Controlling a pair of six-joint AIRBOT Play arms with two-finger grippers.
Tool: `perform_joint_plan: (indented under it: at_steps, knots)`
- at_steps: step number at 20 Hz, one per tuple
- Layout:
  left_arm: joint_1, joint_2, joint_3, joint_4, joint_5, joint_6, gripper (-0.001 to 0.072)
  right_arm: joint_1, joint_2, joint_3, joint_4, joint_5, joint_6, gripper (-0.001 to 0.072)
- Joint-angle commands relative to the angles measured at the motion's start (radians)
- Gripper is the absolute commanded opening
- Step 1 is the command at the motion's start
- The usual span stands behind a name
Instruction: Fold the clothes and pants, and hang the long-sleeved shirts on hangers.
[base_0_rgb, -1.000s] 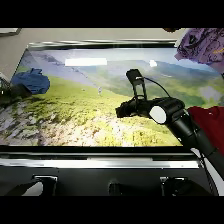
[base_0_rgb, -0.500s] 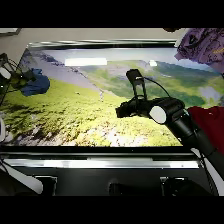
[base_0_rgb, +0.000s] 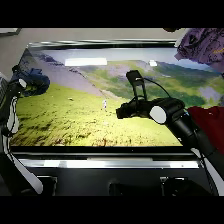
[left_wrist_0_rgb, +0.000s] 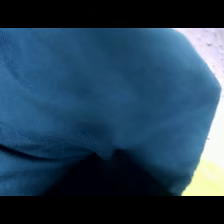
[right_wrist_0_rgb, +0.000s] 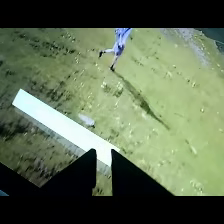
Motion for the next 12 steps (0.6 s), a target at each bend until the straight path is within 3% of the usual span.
perform_joint_plan:
  at_steps: [1, 8, 12]
  knots:
    - [0.0, -0.001, 0.045, 0.0, -0.108, 0.001, 0.0015, 0.001, -0.001, 0.001, 0.002, 0.006, 0.021, 0.0155]
    - [-0.035, 0.339, 0.058, -0.22, -0.444, 0.124, 0.0011, 0.001, 0.0, 0.001, 0.001, 0.065, 0.026, 0.0155]
    - [-0.16, 0.612, -0.005, -0.222, -0.647, 0.1, 0.0011, 0.001, 0.0, 0.001, -0.004, 0.156, 0.026, 0.0155]
